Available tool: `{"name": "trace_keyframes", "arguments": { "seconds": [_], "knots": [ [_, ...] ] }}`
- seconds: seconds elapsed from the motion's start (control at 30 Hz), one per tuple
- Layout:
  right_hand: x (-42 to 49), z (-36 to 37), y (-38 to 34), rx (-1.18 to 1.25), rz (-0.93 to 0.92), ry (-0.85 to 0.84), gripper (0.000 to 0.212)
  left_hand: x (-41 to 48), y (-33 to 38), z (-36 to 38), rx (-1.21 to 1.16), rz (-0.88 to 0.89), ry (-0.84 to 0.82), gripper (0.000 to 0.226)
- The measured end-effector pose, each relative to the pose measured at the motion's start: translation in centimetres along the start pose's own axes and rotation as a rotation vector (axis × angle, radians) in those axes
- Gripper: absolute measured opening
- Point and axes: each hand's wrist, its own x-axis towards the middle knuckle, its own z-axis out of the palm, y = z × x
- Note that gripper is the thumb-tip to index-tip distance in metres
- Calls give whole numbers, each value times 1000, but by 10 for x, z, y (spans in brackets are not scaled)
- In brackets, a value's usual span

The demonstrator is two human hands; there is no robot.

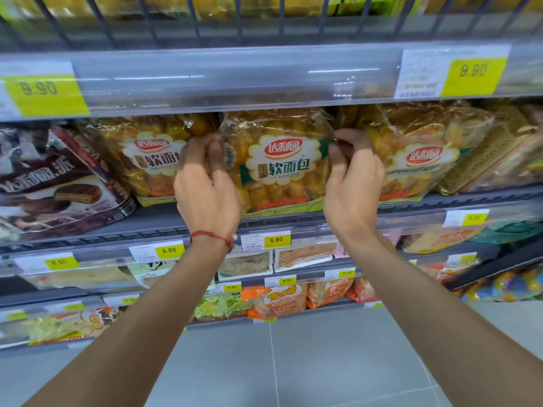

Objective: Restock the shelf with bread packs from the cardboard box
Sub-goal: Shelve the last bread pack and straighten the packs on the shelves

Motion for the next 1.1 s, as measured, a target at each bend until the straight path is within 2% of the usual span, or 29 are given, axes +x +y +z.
{"name": "trace_keyframes", "arguments": {
  "seconds": [0.13,0.27,0.4,0.53,0.67,0.77,0.9,1.0,1.1],
  "knots": [
    [-23,-1,12,-74,15,-186,59,-30,-17,-1,67,-64,-182,56],
    [-33,6,21,-124,-18,-190,83,-44,-33,5,247,-78,-310,82],
    [-29,15,25,-207,-38,-183,96,-41,-35,12,370,-106,-323,76],
    [-25,22,30,-213,-53,-167,95,-39,-37,15,367,-92,-311,67],
    [-25,23,33,-183,-63,-163,92,-40,-38,15,407,-68,-312,68],
    [-27,15,35,-134,-70,-197,89,-43,-38,17,352,-77,-323,70],
    [-42,-9,47,-58,-139,-245,77,-60,-34,16,374,-10,-347,91],
    [-55,-35,61,-42,-150,-180,59,-86,-22,16,365,21,-287,99],
    [-55,-52,75,-42,-89,-64,55,-106,-7,24,281,75,-206,95]
  ]
}}
